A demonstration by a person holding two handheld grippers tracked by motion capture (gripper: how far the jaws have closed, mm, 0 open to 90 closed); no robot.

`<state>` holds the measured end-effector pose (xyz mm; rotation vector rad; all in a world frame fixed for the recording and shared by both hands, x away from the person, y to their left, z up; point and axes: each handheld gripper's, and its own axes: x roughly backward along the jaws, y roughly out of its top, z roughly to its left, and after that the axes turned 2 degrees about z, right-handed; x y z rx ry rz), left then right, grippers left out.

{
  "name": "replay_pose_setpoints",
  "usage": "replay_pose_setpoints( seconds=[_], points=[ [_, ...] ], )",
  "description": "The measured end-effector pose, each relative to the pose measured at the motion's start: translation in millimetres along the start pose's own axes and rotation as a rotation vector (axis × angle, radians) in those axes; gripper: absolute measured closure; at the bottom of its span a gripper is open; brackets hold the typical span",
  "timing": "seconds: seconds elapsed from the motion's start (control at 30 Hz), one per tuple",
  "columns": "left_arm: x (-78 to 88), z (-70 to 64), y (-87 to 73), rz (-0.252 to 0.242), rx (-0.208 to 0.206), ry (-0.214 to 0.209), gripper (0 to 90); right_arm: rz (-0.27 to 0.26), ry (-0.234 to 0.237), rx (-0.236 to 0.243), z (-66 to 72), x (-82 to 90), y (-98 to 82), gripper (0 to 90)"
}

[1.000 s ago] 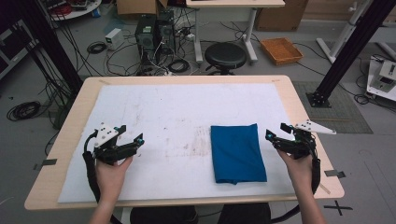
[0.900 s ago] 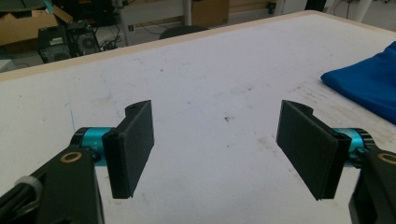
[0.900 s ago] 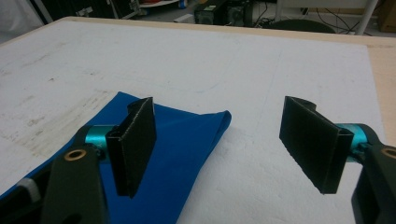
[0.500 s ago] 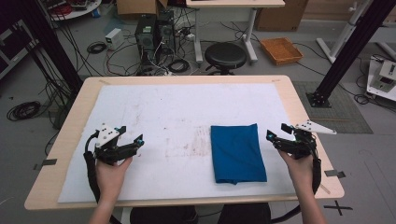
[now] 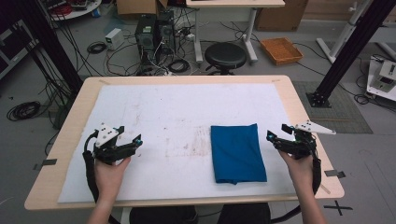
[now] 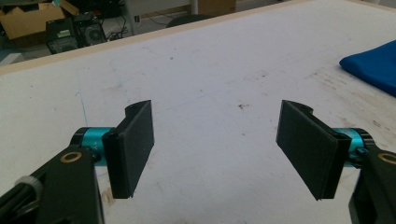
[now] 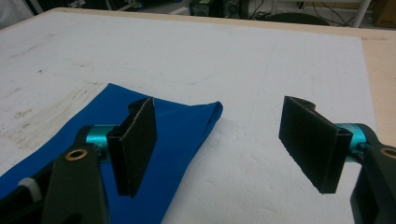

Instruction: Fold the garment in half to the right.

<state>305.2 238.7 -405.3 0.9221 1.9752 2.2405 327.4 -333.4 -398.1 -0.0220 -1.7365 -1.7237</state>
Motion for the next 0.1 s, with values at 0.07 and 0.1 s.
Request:
replay_pose_setpoints(
  seconds=[0.07, 0.1],
  points=[
    [0.2, 1.0, -0.2, -0.001, -0.001, 0.005, 27.7, 0.002, 0.000, 0.000, -0.2, -0.6, -0.2, 27.4],
    [0.3, 1.1, -0.2, -0.001, 0.004, 0.004, 27.7, 0.007, -0.003, 0.003, -0.2, -0.9, -0.4, 27.4]
  ],
)
